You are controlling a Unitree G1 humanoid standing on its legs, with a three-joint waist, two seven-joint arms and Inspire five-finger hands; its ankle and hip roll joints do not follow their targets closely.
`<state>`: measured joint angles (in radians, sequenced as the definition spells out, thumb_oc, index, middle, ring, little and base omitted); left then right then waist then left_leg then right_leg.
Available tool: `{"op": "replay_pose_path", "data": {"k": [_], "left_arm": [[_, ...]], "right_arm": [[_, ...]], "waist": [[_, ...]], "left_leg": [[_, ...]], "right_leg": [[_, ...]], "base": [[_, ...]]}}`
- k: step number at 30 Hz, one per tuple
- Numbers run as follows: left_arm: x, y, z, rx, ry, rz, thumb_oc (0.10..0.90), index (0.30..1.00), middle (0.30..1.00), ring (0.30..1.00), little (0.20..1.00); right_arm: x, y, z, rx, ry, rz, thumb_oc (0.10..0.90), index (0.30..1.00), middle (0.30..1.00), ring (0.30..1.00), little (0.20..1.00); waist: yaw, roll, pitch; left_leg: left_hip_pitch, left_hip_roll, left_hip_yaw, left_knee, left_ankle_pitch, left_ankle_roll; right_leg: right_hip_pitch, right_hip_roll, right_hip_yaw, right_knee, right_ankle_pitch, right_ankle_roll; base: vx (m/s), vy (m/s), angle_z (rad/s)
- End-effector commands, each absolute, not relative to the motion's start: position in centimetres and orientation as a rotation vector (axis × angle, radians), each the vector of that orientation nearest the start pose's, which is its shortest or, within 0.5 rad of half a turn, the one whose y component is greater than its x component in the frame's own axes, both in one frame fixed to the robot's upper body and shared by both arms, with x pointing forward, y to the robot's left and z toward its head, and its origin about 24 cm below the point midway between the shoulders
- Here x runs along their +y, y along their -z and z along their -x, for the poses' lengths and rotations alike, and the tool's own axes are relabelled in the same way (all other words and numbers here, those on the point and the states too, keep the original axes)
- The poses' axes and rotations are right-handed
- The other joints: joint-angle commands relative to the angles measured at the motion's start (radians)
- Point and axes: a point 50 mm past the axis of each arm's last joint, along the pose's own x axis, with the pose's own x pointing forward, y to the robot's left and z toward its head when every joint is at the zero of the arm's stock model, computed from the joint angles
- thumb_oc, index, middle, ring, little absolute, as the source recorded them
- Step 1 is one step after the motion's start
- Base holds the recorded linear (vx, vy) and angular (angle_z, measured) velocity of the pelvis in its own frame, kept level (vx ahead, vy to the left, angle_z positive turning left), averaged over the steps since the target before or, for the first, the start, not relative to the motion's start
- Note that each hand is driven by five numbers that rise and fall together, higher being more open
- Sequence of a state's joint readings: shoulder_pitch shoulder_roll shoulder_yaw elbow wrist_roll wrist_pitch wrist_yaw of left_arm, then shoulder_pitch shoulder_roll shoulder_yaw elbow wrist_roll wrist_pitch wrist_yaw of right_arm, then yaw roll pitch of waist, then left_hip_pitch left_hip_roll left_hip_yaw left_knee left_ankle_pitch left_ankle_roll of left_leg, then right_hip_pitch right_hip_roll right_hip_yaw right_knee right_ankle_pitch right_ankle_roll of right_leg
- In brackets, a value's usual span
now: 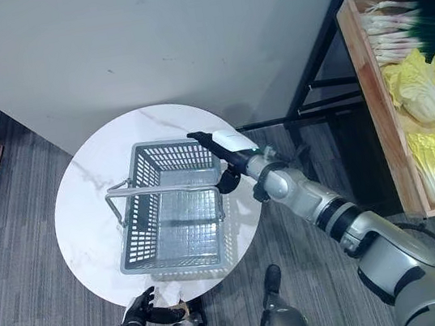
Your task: Get the vegetables into the basket
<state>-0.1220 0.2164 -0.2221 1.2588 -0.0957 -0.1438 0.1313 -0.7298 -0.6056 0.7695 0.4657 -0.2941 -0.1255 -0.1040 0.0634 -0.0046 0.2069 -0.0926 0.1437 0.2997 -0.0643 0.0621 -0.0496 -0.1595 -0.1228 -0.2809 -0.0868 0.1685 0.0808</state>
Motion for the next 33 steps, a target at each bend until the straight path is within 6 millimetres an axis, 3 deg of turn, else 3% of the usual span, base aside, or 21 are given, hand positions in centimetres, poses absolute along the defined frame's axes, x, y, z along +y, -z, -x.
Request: {"op": "replay_pose_path", "data": {"k": [1, 4, 5, 8, 14, 18, 24, 29, 33], "left_arm": [[24.6, 14.7, -12.7, 1.030, -0.090, -0.474, 0.900, 1.000, 1.000, 1.000, 1.000], [24.7, 14.7, -12.7, 1.029, -0.090, -0.477, 0.900, 1.000, 1.000, 1.000, 1.000], [25.0, 14.6, -12.5, 1.040, -0.095, -0.481, 0.900, 1.000, 1.000, 1.000, 1.000], [25.1, 14.7, -12.3, 1.047, -0.098, -0.477, 0.900, 1.000, 1.000, 1.000, 1.000], [24.9, 14.9, -11.9, 1.064, -0.097, -0.468, 0.900, 1.000, 1.000, 1.000, 1.000], [24.6, 15.1, -11.4, 1.077, -0.102, -0.460, 0.900, 1.000, 1.000, 1.000, 1.000], [24.3, 15.3, -11.1, 1.086, -0.118, -0.447, 0.900, 1.000, 1.000, 1.000, 1.000], [24.3, 15.2, -11.3, 1.077, -0.123, -0.445, 0.900, 1.000, 1.000, 1.000, 1.000], [24.0, 15.1, -11.6, 1.059, -0.125, -0.440, 0.900, 1.000, 1.000, 1.000, 1.000]], "right_arm": [[-11.4, -18.5, -36.6, -0.667, -0.237, 1.235, 0.900, 1.000, 1.000, 1.000, 1.000], [-11.7, -19.2, -36.6, -0.694, -0.212, 1.266, 0.900, 1.000, 1.000, 1.000, 1.000], [-11.6, -20.9, -36.1, -0.766, -0.209, 1.296, 0.900, 1.000, 1.000, 1.000, 1.000], [-11.4, -21.7, -35.4, -0.806, -0.230, 1.278, 0.900, 1.000, 1.000, 1.000, 1.000], [-9.1, -22.4, -32.5, -0.882, -0.387, 1.028, 0.900, 1.000, 1.000, 1.000, 1.000], [-7.2, -21.6, -29.7, -0.864, -0.570, 0.687, 0.900, 1.000, 1.000, 1.000, 1.000], [-5.4, -20.0, -28.1, -0.748, -0.742, 0.371, 0.900, 1.000, 1.000, 1.000, 1.000], [-4.5, -19.4, -28.1, -0.727, -0.772, 0.393, 0.900, 1.000, 1.000, 1.000, 1.000], [-4.4, -18.1, -29.8, -0.675, -0.702, 0.472, 0.900, 1.000, 1.000, 1.000, 1.000]], "waist": [[0.001, -0.060, -0.074], [0.000, -0.062, -0.076], [-0.005, -0.065, -0.087], [-0.007, -0.066, -0.092], [-0.017, -0.064, -0.097], [-0.024, -0.060, -0.091], [-0.027, -0.059, -0.085], [-0.024, -0.060, -0.076], [-0.012, -0.060, -0.068]], "left_leg": [[-0.068, 0.020, 0.004, -0.023, 0.086, -0.084], [-0.065, 0.021, 0.006, -0.023, 0.085, -0.084], [-0.058, 0.021, 0.009, -0.023, 0.082, -0.084], [-0.053, 0.021, 0.012, -0.023, 0.080, -0.083], [-0.045, 0.021, 0.018, -0.023, 0.077, -0.082], [-0.036, 0.020, 0.023, -0.023, 0.074, -0.083], [-0.045, 0.019, 0.028, -0.023, 0.079, -0.083], [-0.049, 0.019, 0.029, -0.023, 0.081, -0.082], [-0.060, 0.015, 0.024, -0.023, 0.083, -0.080]], "right_leg": [[0.030, -0.119, 0.077, 0.007, 0.002, 0.124], [0.033, -0.120, 0.078, 0.006, 0.002, 0.124], [0.036, -0.120, 0.081, 0.005, 0.002, 0.124], [0.039, -0.120, 0.083, 0.005, 0.001, 0.124], [0.040, -0.119, 0.086, 0.004, 0.001, 0.124], [0.045, -0.121, 0.088, 0.006, -0.003, 0.124], [0.036, -0.124, 0.090, 0.005, 0.003, 0.124], [0.031, -0.124, 0.090, 0.006, 0.006, 0.123], [0.027, -0.128, 0.084, 0.005, 0.013, 0.126]], "base": [[0.00, 0.000, 0.00], [0.01, -0.001, -0.03], [0.02, -0.005, -0.06], [0.00, 0.000, -0.03], [0.00, 0.002, -0.03], [0.00, 0.000, 0.00], [0.00, 0.000, 0.00], [0.00, 0.000, 0.00], [0.00, 0.000, 0.00]]}}
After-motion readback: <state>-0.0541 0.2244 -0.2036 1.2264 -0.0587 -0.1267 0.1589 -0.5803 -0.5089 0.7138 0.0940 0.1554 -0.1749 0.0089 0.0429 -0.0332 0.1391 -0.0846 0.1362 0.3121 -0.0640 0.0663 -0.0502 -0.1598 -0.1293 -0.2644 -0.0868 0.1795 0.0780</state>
